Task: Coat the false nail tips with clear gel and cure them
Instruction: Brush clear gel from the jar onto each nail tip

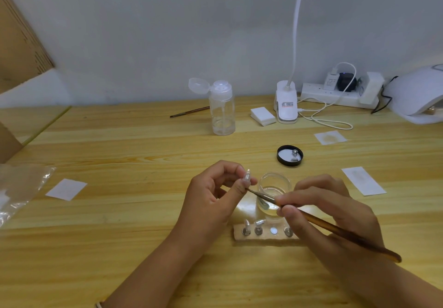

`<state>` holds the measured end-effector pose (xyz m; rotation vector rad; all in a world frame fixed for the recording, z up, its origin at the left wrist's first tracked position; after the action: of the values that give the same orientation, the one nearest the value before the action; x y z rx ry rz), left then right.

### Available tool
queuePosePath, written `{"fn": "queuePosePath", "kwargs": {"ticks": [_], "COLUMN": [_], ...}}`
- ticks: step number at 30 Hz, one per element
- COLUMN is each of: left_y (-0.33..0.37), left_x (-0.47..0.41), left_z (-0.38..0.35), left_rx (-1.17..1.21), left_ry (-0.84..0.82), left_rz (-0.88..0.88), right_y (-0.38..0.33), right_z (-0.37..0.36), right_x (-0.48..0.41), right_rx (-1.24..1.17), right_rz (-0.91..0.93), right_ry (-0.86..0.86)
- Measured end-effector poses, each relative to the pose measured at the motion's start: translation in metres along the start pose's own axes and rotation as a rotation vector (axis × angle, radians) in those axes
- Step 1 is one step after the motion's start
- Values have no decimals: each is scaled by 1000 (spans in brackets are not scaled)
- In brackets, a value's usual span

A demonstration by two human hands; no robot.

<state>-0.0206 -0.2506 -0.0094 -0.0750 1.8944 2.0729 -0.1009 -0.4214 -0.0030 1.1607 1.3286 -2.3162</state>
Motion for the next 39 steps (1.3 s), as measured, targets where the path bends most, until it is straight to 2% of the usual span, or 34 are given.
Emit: {"fn": "queuePosePath", "kwargs": {"ticks": [6, 11, 16, 20, 28, 35, 39], "left_y": [1, 4, 15, 17, 22, 21, 25], "left_x": [1, 3, 16, 24, 27, 27, 24], "left_z": [3, 2, -10, -19, -24, -22, -16], "left_rx": [17, -4, -146, -293, -431, -441, -414], "left_ry": [28, 6, -153, -219, -193, -172, -75], "left_rz": [4, -27, -208, -274, -394, -397, -411], "right_y": [3, 19, 24, 22, 24, 24, 23], "right_z": [17, 29, 26, 23, 22, 22, 22], "right_x": [-12, -20, -20, -19, -19, -18, -19], "right_rx": [-11, -38, -22, 16, 41, 45, 46], "right_rz": [-5, -154, -197, -161, -149, -152, -162], "right_ry": [166, 257, 246, 216, 204, 199, 197]}}
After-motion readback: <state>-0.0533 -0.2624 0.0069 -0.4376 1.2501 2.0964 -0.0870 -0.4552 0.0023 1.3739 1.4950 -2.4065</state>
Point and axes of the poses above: each hand's wrist, its own x-axis away from the middle knuckle, its own z-axis out of the back of the hand, y = z × x, the point moved 4 cm from there along -x, towards the middle knuckle, and after that the axes turned 7 degrees about y, right-handed, at the moved point
